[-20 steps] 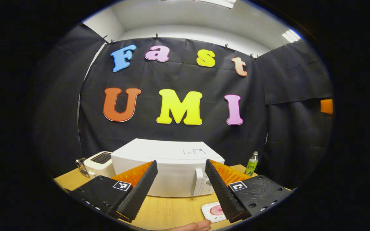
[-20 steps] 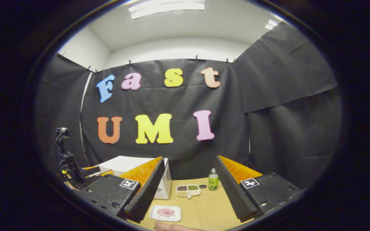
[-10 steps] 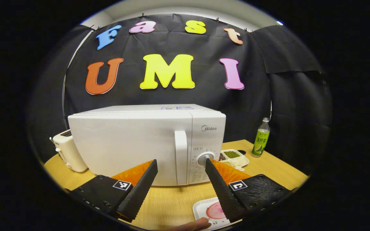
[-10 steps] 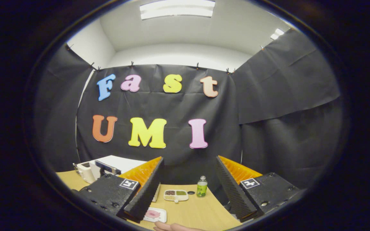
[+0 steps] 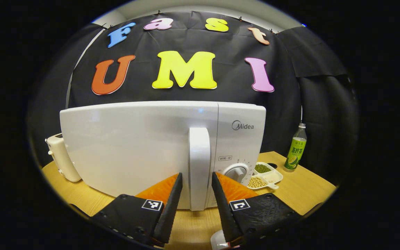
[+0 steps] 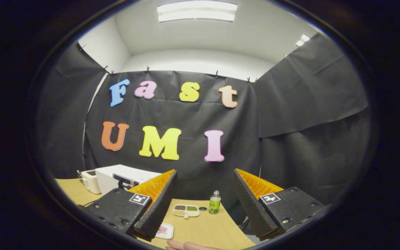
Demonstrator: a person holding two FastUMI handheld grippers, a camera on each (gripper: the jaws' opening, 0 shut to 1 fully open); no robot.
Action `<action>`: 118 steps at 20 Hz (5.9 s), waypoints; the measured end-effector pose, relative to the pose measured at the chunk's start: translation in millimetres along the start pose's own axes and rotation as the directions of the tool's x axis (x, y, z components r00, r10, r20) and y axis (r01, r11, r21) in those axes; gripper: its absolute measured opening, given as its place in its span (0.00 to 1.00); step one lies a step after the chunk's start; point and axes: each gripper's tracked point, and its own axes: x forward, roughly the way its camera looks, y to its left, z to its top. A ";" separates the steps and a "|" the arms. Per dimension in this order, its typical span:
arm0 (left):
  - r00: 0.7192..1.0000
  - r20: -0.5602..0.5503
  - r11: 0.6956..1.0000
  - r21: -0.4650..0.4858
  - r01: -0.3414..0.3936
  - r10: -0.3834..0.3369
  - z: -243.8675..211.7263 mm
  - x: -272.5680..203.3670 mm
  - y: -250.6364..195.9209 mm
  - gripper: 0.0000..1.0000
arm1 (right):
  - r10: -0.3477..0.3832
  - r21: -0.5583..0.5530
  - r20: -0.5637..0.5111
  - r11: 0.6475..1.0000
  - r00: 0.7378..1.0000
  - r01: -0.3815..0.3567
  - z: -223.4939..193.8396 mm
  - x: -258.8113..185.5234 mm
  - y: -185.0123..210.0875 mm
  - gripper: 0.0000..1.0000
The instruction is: Open the microwave oven with the left hand, put the food in, and close the microwave oven.
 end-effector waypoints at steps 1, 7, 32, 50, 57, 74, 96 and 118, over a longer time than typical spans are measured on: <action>1.000 0.002 1.000 0.011 -0.012 0.012 -0.2 1.2 3.0 0.46 | 0.010 0.011 -0.007 1.000 1.000 -0.010 -3.7 0.7 3.3 0.91; 0.997 -0.068 0.999 -0.017 0.046 -0.047 -19.1 4.9 -2.2 0.31 | 0.023 0.032 -0.057 0.999 0.998 -0.021 -29.2 9.5 4.8 1.00; 0.989 -0.029 0.988 0.056 0.146 -0.144 -47.2 -167.2 53.2 0.11 | 0.062 0.008 -0.165 0.998 0.984 -0.062 -85.8 -3.7 42.0 1.00; 0.966 -0.021 0.966 0.038 -0.256 0.257 -53.2 -355.3 253.5 0.94 | 0.144 0.042 -0.395 0.989 0.907 -0.139 -173.7 17.6 82.9 0.92; 0.926 0.074 0.929 -0.003 -0.371 0.370 46.9 -386.0 254.3 0.94 | 0.225 0.088 -0.590 0.973 0.775 -0.215 -221.8 56.6 86.9 0.99; 0.953 0.175 0.969 -0.027 -0.246 0.247 176.8 -348.3 158.4 0.95 | 0.356 0.360 -0.933 0.920 -0.055 -0.156 -427.6 58.2 135.2 0.60; 0.945 0.183 0.963 -0.042 -0.268 0.271 164.8 -354.3 179.9 0.95 | 0.653 0.643 -0.757 0.741 0.017 0.197 -401.6 70.0 163.4 0.04; 0.962 0.133 0.971 -0.020 -0.239 0.240 111.4 -368.2 258.8 0.95 | 0.558 0.825 -0.565 0.384 0.608 0.415 -354.0 150.2 428.1 0.04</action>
